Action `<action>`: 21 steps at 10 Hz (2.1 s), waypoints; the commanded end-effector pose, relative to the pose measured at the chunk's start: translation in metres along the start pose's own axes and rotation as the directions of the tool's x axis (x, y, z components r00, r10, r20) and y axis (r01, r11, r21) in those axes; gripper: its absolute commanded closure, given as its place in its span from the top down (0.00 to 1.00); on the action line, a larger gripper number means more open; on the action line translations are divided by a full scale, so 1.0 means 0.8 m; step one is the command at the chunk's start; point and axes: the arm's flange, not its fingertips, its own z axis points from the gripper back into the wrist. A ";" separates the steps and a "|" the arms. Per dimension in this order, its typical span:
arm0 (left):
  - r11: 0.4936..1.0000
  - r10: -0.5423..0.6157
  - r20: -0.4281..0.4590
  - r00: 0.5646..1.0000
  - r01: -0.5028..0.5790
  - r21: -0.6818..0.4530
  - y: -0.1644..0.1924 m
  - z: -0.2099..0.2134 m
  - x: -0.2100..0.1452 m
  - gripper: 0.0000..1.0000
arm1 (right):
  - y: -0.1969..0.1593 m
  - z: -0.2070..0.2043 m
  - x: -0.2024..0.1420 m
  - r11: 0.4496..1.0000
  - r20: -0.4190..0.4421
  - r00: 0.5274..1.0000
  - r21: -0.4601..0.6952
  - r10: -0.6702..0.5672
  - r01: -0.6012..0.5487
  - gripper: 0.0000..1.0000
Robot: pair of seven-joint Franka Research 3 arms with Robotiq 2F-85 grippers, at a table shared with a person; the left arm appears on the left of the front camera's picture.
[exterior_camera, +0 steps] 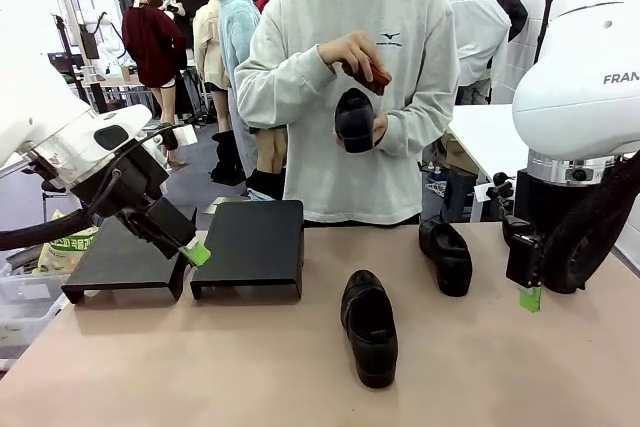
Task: Organize the shoes by placing them on the stand.
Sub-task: Place the Shoe from the middle of the table onto the Shoes Stand.
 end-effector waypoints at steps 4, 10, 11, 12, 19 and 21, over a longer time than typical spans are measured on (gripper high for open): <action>0.982 0.034 -0.121 0.992 -0.010 0.191 -0.129 -0.113 0.050 1.00 | 0.001 -0.001 -0.001 1.000 -0.005 1.000 0.004 -0.002 0.002 1.00; 0.964 0.172 -0.130 0.977 -0.139 0.228 -0.146 -0.180 0.074 1.00 | 0.001 -0.001 -0.001 1.000 -0.005 1.000 0.004 -0.002 0.002 1.00; 0.964 0.172 -0.130 0.977 -0.139 0.228 -0.146 -0.180 0.074 1.00 | 0.001 -0.001 -0.001 1.000 -0.005 1.000 0.004 -0.002 0.002 1.00; 0.964 0.190 -0.122 0.974 -0.161 0.213 -0.138 -0.185 0.090 1.00 | 0.001 -0.001 -0.001 1.000 -0.005 1.000 0.004 -0.002 0.002 1.00; 0.801 0.518 -0.116 0.847 -0.434 0.412 -0.161 -0.285 0.153 1.00 | 0.001 -0.001 -0.001 1.000 -0.005 1.000 0.004 -0.002 0.002 1.00; 0.787 0.555 -0.082 0.828 -0.491 0.373 -0.163 -0.298 0.166 1.00 | 0.001 -0.001 -0.001 1.000 -0.005 1.000 0.004 -0.002 0.002 1.00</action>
